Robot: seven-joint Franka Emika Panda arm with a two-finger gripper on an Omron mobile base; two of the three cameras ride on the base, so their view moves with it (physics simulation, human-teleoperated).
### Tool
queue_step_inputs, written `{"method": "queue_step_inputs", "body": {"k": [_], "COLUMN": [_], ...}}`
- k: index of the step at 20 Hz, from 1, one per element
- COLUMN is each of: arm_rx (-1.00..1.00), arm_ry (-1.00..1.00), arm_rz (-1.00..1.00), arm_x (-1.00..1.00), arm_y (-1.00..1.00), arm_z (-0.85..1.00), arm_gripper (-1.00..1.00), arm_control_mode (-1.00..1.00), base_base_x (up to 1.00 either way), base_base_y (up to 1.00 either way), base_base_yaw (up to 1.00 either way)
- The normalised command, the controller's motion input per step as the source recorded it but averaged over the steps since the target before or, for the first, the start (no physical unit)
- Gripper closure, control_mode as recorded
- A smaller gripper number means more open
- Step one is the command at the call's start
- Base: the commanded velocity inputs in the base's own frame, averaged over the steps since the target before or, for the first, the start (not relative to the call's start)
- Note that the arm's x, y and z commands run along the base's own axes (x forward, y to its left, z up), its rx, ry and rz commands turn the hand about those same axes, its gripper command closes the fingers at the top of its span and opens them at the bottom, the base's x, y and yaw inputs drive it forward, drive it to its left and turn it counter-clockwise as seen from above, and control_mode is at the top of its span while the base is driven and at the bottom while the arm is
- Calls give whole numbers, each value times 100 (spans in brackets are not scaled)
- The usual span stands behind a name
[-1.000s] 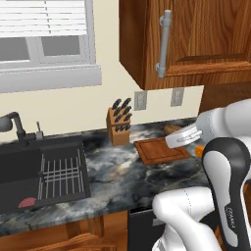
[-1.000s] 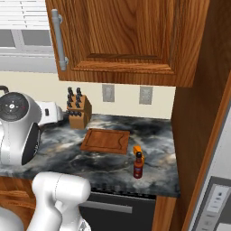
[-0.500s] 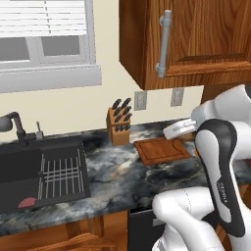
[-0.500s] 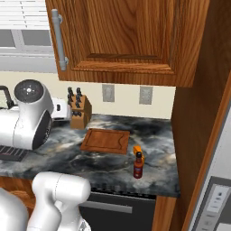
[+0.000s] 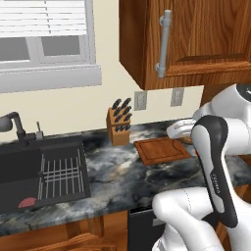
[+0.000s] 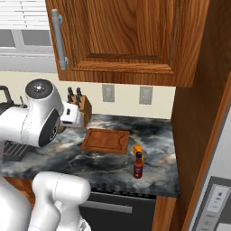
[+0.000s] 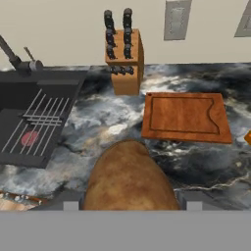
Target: Retrieve the reheated potato from the microwave, then place the potato, cheese, and condiment on the cutting board.
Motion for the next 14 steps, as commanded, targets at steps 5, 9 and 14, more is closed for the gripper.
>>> {"method": "queue_step_inputs", "body": {"k": [5,9,14], "arm_rx": [0,-2,-7], "arm_ry": [0,2,4], "arm_rz": [-12,-12,-8], "arm_x": [26,45,58], "arm_y": [-10,-10,0], "arm_z": [-57,-49,-41], "arm_gripper": [100,100,100], "arm_control_mode": [-100,-100,-100], "base_base_x": [0,0,0], "base_base_y": [0,0,0], "base_base_yaw": [0,0,0]}}
